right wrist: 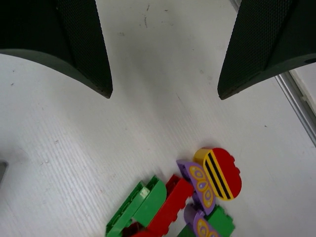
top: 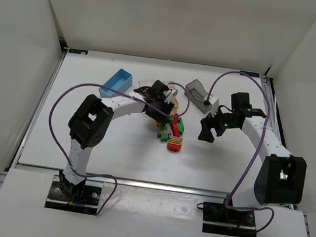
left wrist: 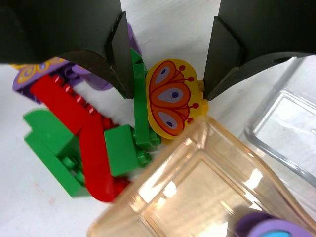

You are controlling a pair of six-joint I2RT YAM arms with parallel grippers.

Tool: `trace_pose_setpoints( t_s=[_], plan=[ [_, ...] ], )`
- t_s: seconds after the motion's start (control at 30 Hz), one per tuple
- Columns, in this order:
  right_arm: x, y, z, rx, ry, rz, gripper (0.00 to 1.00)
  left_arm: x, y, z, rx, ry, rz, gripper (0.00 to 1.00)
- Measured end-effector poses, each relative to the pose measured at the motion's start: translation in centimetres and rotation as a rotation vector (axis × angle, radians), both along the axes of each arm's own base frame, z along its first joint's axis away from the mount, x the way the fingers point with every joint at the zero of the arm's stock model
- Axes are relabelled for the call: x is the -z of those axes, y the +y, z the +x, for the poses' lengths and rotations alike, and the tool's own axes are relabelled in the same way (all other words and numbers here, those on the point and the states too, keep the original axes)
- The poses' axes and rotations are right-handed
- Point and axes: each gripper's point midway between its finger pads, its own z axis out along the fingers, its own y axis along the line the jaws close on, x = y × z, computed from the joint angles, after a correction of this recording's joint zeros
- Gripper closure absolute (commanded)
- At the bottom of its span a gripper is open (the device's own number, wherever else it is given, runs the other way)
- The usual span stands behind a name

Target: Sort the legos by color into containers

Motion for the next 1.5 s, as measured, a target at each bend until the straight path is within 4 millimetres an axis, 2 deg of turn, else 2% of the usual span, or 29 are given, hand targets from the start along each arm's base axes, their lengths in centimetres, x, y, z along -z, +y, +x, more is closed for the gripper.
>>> trace_pose_setpoints(
  t_s=[0.23,0.3,0.57,0.73,0.93,1.07,1.5],
  plan=[
    [-1.9,0.8,2.2,0.137,0.081,0.112,0.08,-1.0,1.2,-3.5,0.119,-0.011,-0.038,0.77],
    [-2.5,1.2,2.8,0.180,0.120,0.162,0.08,-2.2,1.6,-4.1,0.162,-0.051,-0.048,0.78],
    [-5.5,3.9,4.9,0.276,0.294,0.372,0.10,-9.5,2.6,-5.3,0.324,-0.359,-0.114,0.79],
    [-7.1,6.5,5.0,0.233,0.359,0.426,0.10,-12.0,1.6,-6.5,0.448,-0.527,-0.129,0.79],
    [-8.2,9.8,4.3,0.154,0.394,0.441,0.10,-13.0,0.0,-7.3,0.538,-0.615,-0.133,0.80],
    [-8.4,11.4,3.6,0.111,0.407,0.439,0.10,-13.6,-0.6,-7.4,0.567,-0.653,-0.133,0.80],
    [-7.4,13.9,2.3,0.025,0.423,0.411,0.12,-14.6,-1.4,-7.3,0.595,-0.714,-0.142,0.80]
  ],
)
